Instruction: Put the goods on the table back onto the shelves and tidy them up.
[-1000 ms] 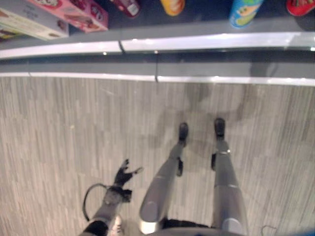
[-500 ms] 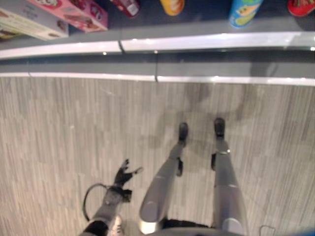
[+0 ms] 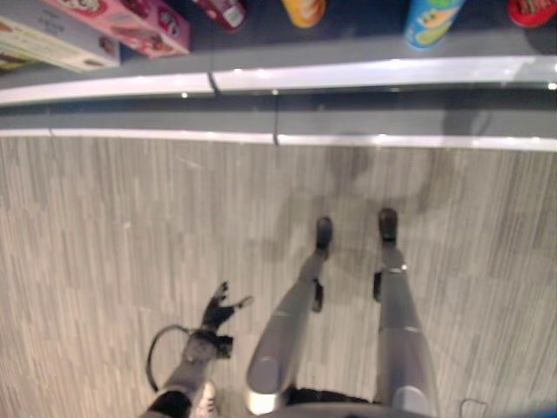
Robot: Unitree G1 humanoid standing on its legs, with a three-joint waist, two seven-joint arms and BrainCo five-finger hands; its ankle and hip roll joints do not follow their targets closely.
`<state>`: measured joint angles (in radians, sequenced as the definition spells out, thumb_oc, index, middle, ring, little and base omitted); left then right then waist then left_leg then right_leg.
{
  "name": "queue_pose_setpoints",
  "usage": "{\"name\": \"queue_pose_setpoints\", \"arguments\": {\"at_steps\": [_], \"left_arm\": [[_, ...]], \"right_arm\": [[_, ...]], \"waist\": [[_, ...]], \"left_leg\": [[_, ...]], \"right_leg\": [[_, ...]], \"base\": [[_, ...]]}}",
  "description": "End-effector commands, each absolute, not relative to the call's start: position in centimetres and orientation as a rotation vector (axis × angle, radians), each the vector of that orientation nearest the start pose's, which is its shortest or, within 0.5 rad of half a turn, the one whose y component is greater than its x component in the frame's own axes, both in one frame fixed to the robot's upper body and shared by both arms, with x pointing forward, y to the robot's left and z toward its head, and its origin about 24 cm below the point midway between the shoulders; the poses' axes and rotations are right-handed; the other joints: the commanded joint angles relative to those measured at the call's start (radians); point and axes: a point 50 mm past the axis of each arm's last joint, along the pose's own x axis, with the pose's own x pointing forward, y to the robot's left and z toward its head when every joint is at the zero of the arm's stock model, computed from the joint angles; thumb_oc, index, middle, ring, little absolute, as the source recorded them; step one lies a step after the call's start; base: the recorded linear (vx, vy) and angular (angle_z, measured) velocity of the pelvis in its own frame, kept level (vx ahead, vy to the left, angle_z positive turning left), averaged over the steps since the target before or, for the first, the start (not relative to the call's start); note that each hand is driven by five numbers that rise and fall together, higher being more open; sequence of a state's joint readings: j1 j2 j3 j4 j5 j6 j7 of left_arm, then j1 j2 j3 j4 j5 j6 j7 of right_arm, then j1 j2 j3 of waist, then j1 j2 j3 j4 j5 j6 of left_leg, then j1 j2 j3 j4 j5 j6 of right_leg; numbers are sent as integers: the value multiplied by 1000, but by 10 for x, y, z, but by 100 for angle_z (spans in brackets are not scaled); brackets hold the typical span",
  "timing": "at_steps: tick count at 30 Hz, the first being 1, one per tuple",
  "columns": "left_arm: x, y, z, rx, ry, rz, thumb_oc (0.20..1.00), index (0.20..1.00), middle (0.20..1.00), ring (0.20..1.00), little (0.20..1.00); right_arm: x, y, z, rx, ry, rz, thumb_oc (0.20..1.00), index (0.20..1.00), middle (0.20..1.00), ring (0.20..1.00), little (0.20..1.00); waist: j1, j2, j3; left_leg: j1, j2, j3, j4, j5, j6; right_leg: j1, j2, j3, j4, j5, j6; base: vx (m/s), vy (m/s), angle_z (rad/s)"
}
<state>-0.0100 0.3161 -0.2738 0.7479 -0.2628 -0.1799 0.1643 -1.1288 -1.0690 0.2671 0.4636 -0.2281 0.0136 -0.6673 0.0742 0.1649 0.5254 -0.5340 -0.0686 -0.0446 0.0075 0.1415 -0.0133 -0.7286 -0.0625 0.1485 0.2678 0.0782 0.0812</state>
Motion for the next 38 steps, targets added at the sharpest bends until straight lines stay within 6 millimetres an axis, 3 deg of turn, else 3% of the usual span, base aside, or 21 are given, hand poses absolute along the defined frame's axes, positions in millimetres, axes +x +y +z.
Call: {"name": "queue_pose_setpoints", "arguments": {"at_steps": [1, 4, 6, 8, 12, 16, 17, 18, 19, 20, 21, 22, 23, 24, 26, 31, 32, 34, 38], "left_arm": [[173, 229, -107, 232, 663, 158, 1000, 1000, 1000, 1000, 1000], [171, 227, -109, 232, 677, 157, 1000, 1000, 1000, 1000, 1000], [168, 227, -111, 234, 694, 161, 1000, 1000, 1000, 1000, 1000], [165, 227, -114, 237, 715, 157, 1000, 1000, 1000, 1000, 1000], [152, 233, -121, 252, 777, 158, 1000, 1000, 1000, 1000, 1000], [141, 246, -125, 257, 826, 201, 1000, 1000, 1000, 1000, 1000], [140, 247, -125, 259, 827, 200, 1000, 1000, 1000, 1000, 1000], [136, 249, -126, 256, 842, 209, 1000, 1000, 1000, 1000, 1000], [133, 251, -128, 246, 852, 209, 1000, 1000, 1000, 1000, 1000], [129, 256, -128, 221, 862, 221, 1000, 1000, 1000, 1000, 1000], [128, 256, -128, 221, 863, 220, 1000, 1000, 1000, 1000, 1000], [124, 261, -128, 203, 877, 224, 1000, 1000, 1000, 1000, 1000], [123, 261, -128, 203, 878, 224, 1000, 1000, 1000, 1000, 1000], [117, 263, -132, 183, 907, 229, 1000, 1000, 1000, 1000, 1000], [117, 262, -133, 169, 911, 230, 1000, 1000, 1000, 1000, 1000], [123, 249, -137, 152, 922, 184, 1000, 1000, 1000, 1000, 1000], [123, 249, -137, 152, 921, 184, 1000, 1000, 1000, 1000, 1000], [124, 241, -140, 166, 938, 150, 1000, 1000, 1000, 1000, 1000], [121, 238, -144, 171, 970, 139, 1000, 1000, 1000, 1000, 1000]], "right_arm": [[281, -291, 414, -1110, -1089, -1032, 1000, 1000, 1000, 1000, 1000], [271, -285, 411, -1105, -1158, -1036, 1000, 1000, 1000, 1000, 1000], [265, -282, 396, -1098, -1182, -1007, 1000, 1000, 1000, 1000, 1000], [262, -284, 368, -1094, -1142, -938, 1000, 1000, 1000, 1000, 1000], [259, -294, 290, -974, -925, -717, 1000, 1000, 1000, 1000, 1000], [244, -304, 228, -859, -715, -560, 1000, 1000, 1000, 1000, 1000], [243, -304, 227, -857, -712, -560, 1000, 1000, 1000, 1000, 1000], [239, -304, 212, -820, -654, -512, 1000, 1000, 1000, 1000, 1000], [236, -304, 194, -759, -583, -450, 1000, 1000, 1000, 1000, 1000], [231, -306, 152, -607, -405, -341, 1000, 1000, 1000, 1000, 1000], [231, -306, 152, -605, -404, -340, 1000, 1000, 1000, 1000, 1000], [222, -307, 95, -441, -160, -252, 1000, 1000, 1000, 1000, 1000], [222, -307, 95, -441, -159, -252, 1000, 1000, 1000, 1000, 1000], [208, -306, 42, -374, 78, -184, 1000, 1000, 1000, 1000, 1000], [192, -299, -9, -293, 303, -138, 1000, 1000, 1000, 1000, 1000], [145, -269, -105, -176, 767, -100, 1000, 1000, 1000, 1000, 1000], [145, -269, -105, -176, 766, -100, 1000, 1000, 1000, 1000, 1000], [121, -260, -130, -126, 922, -141, 1000, 1000, 1000, 1000, 1000], [103, -256, -144, -107, 1035, -183, 1000, 1000, 1000, 1000, 1000]], "waist": [[-12, -13, -51], [-21, -21, -64], [-34, -31, -74], [-49, -45, -87], [-72, -83, -120], [-104, -123, -165], [-102, -124, -164], [-112, -135, -177], [-121, -145, -190], [-136, -156, -221], [-135, -157, -220], [-149, -165, -254], [-148, -166, -254], [-153, -177, -287], [-153, -187, -325], [-136, -199, -400], [-136, -199, -399], [-134, -201, -425], [-136, -200, -448]], "left_leg": [[-42, 12, -34, 70, -90, -69], [-29, 16, -33, 73, -95, -70], [-5, 22, -34, 70, -98, -71], [22, 29, -37, 62, -100, -72], [92, 47, -37, 25, -97, -76], [170, 65, -19, -23, -95, -78], [174, 65, -19, -25, -94, -78], [196, 71, -13, -38, -94, -78], [219, 78, -5, -53, -93, -79], [256, 86, 8, -67, -93, -80], [260, 86, 8, -69, -93, -80], [300, 92, 21, -80, -97, -79], [302, 92, 22, -80, -98, -79], [344, 99, 36, -88, -105, -78], [382, 103, 50, -94, -114, -76], [468, 103, 58, -90, -144, -67], [469, 103, 57, -90, -144, -67], [506, 107, 63, -86, -159, -64], [535, 109, 67, -80, -174, -61]], "right_leg": [[91, -45, 2, -85, -72, 58], [113, -44, 0, -83, -78, 57], [143, -47, -6, -89, -81, 58], [173, -49, -17, -97, -82, 60], [252, -58, -37, -139, -73, 67], [329, -62, -42, -193, -59, 76], [333, -63, -42, -195, -59, 76], [351, -64, -39, -208, -55, 78], [370, -65, -39, -220, -53, 80], [402, -69, -38, -238, -47, 83], [405, -69, -38, -240, -46, 83], [442, -69, -41, -256, -41, 86], [444, -69, -41, -258, -40, 86], [479, -71, -44, -272, -37, 91], [509, -71, -46, -285, -32, 95], [589, -81, -61, -285, -41, 98], [590, -81, -61, -285, -41, 98], [624, -83, -66, -278, -51, 98], [646, -78, -64, -271, -62, 94]], "base": [[0, 0, 0], [0, 0, 0], [14, -17, 2], [29, -36, 9], [57, -36, 15], [73, -20, -7], [64, -17, -15], [72, -5, -27], [142, 12, -37], [106, 14, -38], [164, 22, -32], [93, 5, -23], [163, 10, -20], [107, 6, -18], [111, -3, -24], [77, -25, -20], [69, -27, 2], [38, -10, 3], [50, -10, 1]]}}
